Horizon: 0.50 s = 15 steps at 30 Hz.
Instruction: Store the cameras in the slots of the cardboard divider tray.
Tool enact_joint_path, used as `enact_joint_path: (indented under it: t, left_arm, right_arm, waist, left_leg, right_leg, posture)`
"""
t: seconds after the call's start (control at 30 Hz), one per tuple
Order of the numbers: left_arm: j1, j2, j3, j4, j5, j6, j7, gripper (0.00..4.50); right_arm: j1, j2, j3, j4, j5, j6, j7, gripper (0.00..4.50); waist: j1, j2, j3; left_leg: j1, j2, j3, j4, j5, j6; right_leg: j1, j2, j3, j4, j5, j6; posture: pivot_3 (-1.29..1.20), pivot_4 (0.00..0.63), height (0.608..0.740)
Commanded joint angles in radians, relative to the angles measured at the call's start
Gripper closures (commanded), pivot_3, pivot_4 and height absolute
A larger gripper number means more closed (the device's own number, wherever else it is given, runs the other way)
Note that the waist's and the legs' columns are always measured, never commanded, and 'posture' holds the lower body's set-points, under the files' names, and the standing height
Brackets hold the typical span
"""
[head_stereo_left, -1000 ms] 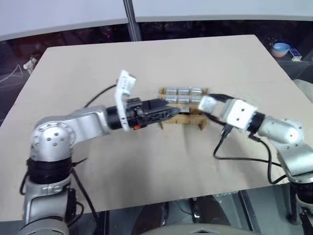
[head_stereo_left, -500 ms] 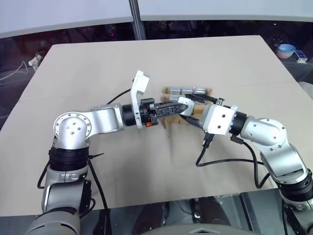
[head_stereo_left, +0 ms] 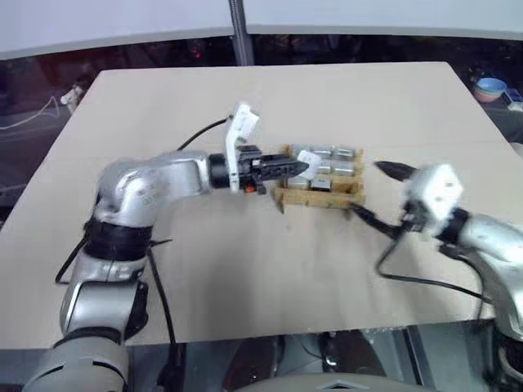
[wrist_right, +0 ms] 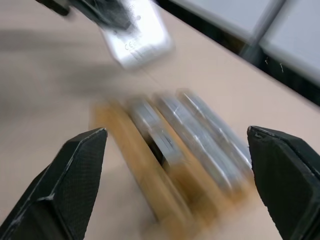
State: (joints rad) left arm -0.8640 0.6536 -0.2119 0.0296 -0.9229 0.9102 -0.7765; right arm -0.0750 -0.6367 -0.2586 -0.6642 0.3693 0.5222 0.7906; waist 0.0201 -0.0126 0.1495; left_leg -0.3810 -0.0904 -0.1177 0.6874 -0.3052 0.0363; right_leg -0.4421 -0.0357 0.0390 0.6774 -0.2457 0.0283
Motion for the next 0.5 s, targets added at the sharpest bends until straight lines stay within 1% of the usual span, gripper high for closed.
enact_joint_path:
  t: [0.03,0.13,0.27,0.37,0.5]
  left_arm:
    - [-0.111,-0.074,-0.136,0.196,0.236,-0.203,-0.218,3.79]
    - [-0.203,-0.153,-0.204,0.405,0.394,-0.330,-0.317,3.79]
    - [-0.298,-0.251,-0.230,0.621,0.544,-0.488,-0.402,3.79]
    - [-0.361,-0.318,-0.242,0.749,0.645,-0.590,-0.432,3.79]
    - [-0.419,-0.377,-0.220,0.875,0.726,-0.684,-0.457,3.79]
  right_arm:
    - [0.061,-0.072,-0.226,-0.025,0.155,0.008,0.098,0.06]
    - [0.120,-0.104,-0.317,-0.017,0.248,0.012,0.141,0.06]
    - [0.157,-0.127,-0.362,-0.005,0.297,0.006,0.145,0.06]
    - [0.183,-0.126,-0.397,-0.019,0.331,0.002,0.129,0.06]
    - [0.221,-0.116,-0.398,-0.041,0.324,-0.018,0.103,0.06]
  waist:
    - [-0.004,0.000,0.000]
    - [-0.010,-0.001,0.000]
    - [-0.031,-0.002,0.001]
    - [-0.028,-0.002,0.001]
    - [-0.026,-0.002,0.001]
  left_leg:
    - [0.001,0.000,0.000,0.000,0.000,0.000]
    - [0.000,0.001,0.000,-0.001,0.000,0.000]
    - [0.001,0.002,0.003,-0.001,0.000,0.001]
    - [0.000,0.002,0.002,0.000,0.000,0.001]
    - [-0.001,0.002,0.002,0.000,-0.001,0.001]
  right_leg:
    - [0.000,0.001,0.000,0.000,0.000,0.000]
    - [0.001,0.001,0.000,0.000,0.000,0.000]
    - [0.000,0.002,0.003,0.001,0.000,0.000]
    - [0.000,0.001,0.002,0.001,0.000,0.000]
    - [0.000,0.001,0.002,0.001,0.000,0.000]
  posture:
    - [0.00,0.150,0.740]
    - [0.00,0.150,0.740]
    - [0.00,0.150,0.740]
    - [0.00,0.150,0.740]
    - [0.00,0.150,0.740]
